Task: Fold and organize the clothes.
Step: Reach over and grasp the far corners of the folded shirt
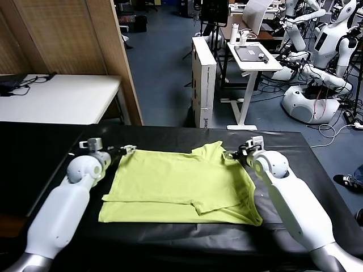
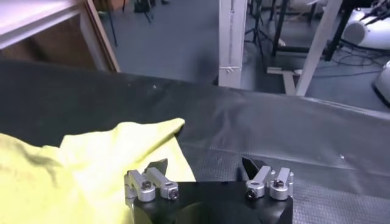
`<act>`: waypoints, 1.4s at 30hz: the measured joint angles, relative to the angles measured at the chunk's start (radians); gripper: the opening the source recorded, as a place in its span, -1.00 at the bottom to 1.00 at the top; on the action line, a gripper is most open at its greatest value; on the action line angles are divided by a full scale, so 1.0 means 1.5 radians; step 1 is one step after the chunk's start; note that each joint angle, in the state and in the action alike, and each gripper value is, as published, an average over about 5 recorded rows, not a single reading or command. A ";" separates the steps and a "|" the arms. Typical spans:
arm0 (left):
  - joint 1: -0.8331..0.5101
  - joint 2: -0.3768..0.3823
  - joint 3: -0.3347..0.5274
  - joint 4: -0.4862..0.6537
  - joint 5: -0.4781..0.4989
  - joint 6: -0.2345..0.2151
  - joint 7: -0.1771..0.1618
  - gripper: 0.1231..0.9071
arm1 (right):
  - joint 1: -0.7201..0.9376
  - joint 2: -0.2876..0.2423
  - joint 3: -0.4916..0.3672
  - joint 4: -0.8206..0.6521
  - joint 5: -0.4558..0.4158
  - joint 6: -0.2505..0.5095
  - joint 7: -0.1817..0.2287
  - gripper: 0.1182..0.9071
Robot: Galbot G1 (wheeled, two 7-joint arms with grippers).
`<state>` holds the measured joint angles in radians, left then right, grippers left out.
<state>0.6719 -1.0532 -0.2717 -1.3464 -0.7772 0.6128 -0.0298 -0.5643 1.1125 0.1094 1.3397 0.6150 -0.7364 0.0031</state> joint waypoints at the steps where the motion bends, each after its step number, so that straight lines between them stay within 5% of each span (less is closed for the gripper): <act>1: 0.001 0.000 0.000 0.000 0.000 0.000 0.000 1.00 | 0.001 0.001 -0.001 -0.002 0.000 0.000 -0.001 0.99; 11: 0.011 -0.002 -0.001 0.007 0.006 -0.001 0.003 0.97 | 0.006 0.003 -0.004 -0.009 -0.003 0.000 -0.004 0.62; 20: 0.016 -0.003 -0.002 0.015 0.025 -0.024 0.017 0.74 | 0.007 0.001 -0.008 -0.006 -0.003 0.000 -0.007 0.44; 25: 0.020 -0.005 -0.001 0.009 0.028 -0.030 0.028 0.38 | 0.006 -0.001 -0.008 -0.004 -0.002 0.000 -0.008 0.09; 29: 0.021 -0.004 0.001 0.002 0.028 -0.030 0.030 -0.20 | 0.004 -0.001 -0.009 -0.002 -0.002 0.000 -0.008 -0.51; 33: 0.023 -0.002 0.003 -0.001 0.033 -0.030 0.030 -0.69 | 0.003 0.000 -0.009 -0.001 -0.002 0.000 -0.008 -0.85; 42: 0.032 -0.001 -0.002 -0.017 0.033 -0.029 0.026 -0.81 | -0.007 0.006 -0.001 0.010 0.011 0.043 0.014 -0.94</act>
<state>0.7202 -1.0546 -0.2754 -1.3717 -0.7272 0.5700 0.0094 -0.5754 1.1219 0.1077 1.3540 0.6309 -0.6714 0.0237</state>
